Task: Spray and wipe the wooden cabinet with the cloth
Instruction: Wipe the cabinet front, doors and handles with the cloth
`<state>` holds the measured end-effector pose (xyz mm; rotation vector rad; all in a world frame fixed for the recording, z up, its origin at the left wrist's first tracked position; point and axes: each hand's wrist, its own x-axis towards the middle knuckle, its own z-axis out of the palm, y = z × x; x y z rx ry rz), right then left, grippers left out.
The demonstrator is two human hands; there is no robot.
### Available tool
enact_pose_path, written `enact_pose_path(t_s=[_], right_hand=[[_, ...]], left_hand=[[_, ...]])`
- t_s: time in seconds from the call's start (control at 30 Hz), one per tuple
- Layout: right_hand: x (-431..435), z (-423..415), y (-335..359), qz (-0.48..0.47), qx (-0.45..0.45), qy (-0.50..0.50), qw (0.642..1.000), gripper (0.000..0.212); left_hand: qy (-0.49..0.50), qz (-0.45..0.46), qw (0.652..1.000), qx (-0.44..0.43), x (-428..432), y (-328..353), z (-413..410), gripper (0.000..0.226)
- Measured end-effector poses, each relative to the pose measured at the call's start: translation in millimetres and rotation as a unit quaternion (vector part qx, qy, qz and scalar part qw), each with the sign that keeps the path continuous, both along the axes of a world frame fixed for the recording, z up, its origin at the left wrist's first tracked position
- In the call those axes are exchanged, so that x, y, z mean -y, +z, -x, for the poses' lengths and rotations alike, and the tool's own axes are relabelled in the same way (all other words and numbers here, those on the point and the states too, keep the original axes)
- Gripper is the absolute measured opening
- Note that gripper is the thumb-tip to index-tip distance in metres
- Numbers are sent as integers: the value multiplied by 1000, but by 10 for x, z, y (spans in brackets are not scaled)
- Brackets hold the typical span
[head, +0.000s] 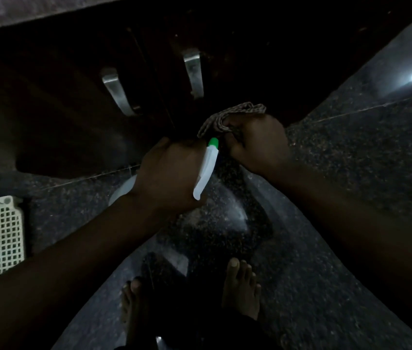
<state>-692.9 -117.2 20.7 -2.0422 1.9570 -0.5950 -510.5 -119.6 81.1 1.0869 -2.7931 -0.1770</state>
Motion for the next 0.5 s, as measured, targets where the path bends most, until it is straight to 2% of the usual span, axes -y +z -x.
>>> enact_pose_path(t_s=[0.07,0.17,0.37,0.43,0.5], right_hand=[[29,-52,-95,-42,-10,17,999,28],[62,-85,-226,-107,-45,31,993,33],[35,-243,-183,-61,-21,28,998,26],[24,-375,-127,-23,17,40,999,24],[46,-492,-136,-33,28,57,997,26]], left_hand=[[8,-11,1000,13,-8,-22,-64,30],[16,-18,1000,15,-16,-46,-112,20],[40,4,999,36,-13,4,-200,15],[37,-1,999,28,-37,-36,-292,12],[42,-10,999,8,-75,-100,-398,10]])
